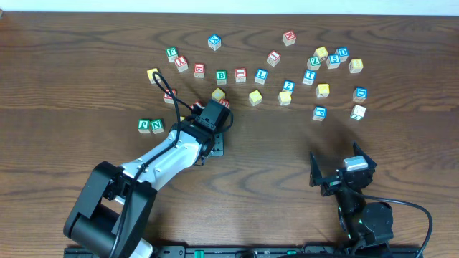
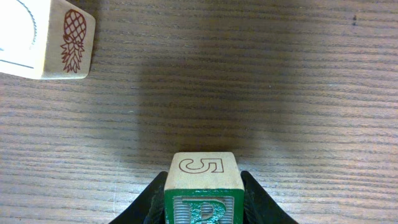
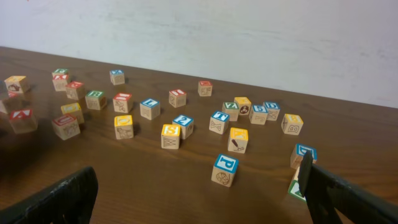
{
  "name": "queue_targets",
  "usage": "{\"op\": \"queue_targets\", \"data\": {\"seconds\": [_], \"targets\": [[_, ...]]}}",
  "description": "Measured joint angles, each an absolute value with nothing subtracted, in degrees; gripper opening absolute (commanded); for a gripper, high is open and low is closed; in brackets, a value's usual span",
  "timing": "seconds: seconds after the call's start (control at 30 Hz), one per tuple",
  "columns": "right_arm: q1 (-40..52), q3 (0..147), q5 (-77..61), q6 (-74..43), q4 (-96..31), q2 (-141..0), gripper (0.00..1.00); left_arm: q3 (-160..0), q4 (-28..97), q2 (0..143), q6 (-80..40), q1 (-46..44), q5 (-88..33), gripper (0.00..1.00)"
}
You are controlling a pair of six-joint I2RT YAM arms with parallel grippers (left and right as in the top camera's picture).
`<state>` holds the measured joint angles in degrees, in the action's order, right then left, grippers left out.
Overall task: Spell out ROBOT
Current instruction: 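Carry the green R block toward the front center and lower it, then open the left gripper to release the R block on the table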
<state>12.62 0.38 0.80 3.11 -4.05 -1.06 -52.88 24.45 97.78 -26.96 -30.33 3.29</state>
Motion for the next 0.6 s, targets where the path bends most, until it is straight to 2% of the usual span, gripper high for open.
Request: {"op": "queue_targets", "data": {"seconds": [0.43,0.5,0.57,0.6], "targets": [[12.6,0.4,0.8,3.1,-4.1,-1.1,0.99,-52.9,24.4,97.8,-26.9,-30.3,3.1,0.08],[12.6,0.4,0.8,3.1,-4.1,-1.1,0.99,-52.9,24.4,97.8,-26.9,-30.3,3.1,0.16],[12.6,0.4,0.8,3.1,-4.1,-1.1,0.99,-52.9,24.4,97.8,-26.9,-30.3,3.1,0.35],[12.6,0.4,0.8,3.1,-4.1,-1.1,0.99,-52.9,24.4,97.8,-26.9,-30.3,3.1,0.36]]}}
